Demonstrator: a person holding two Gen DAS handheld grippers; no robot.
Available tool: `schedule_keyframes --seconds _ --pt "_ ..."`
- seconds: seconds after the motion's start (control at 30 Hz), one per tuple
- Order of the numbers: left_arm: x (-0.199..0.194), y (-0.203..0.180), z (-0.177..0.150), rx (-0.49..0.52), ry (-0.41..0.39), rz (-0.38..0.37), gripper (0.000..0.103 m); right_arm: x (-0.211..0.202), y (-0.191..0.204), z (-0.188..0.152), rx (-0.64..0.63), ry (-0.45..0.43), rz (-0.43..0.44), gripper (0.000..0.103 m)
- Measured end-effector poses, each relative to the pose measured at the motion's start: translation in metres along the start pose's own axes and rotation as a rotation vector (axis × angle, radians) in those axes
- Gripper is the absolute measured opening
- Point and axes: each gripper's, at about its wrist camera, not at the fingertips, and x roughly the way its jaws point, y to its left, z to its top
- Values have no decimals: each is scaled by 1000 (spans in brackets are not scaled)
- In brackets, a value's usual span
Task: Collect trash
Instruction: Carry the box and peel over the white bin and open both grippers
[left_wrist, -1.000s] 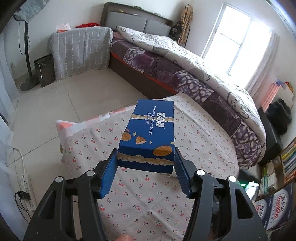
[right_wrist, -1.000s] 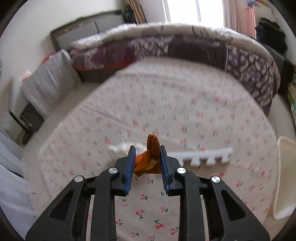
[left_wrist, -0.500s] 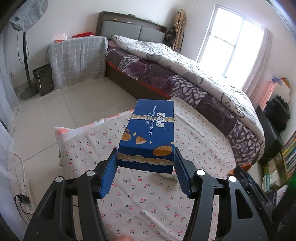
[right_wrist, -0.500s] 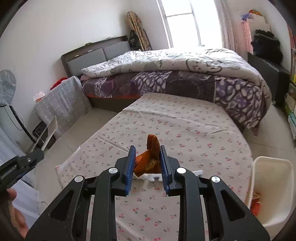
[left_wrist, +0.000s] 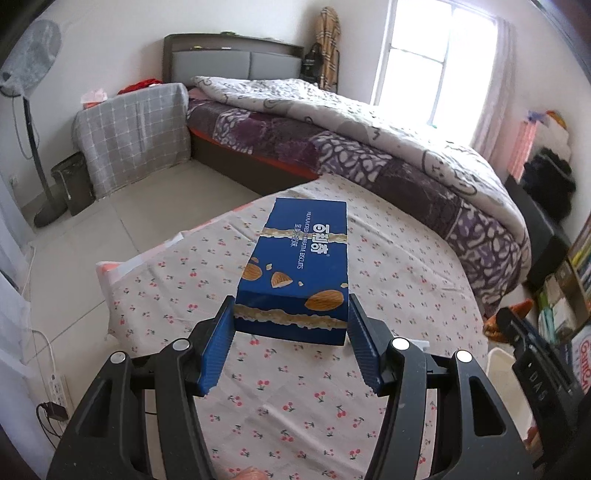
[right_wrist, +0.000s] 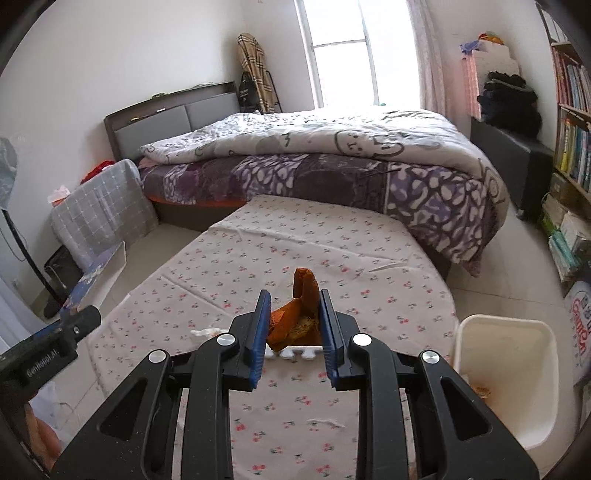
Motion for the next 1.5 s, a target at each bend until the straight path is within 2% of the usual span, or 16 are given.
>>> schedule_keyframes --seconds 0.63,1.1,1.27,1.4,1.5 --pt "3 -86 -20 117 9 -87 58 -28 -77 11 58 -23 -99 25" --pt "4 -149 -40 190 32 -166 58 -39 -160 12 184 14 -238 25" --pt "2 -178 -51 233 40 -206 58 -47 -198 9 256 24 -307 29" --pt "2 -203 -63 272 52 -240 58 -59 -224 7 306 3 -369 63" --pt "3 -222 -72 296 71 -271 58 -70 -245 3 354 -18 -419 77"
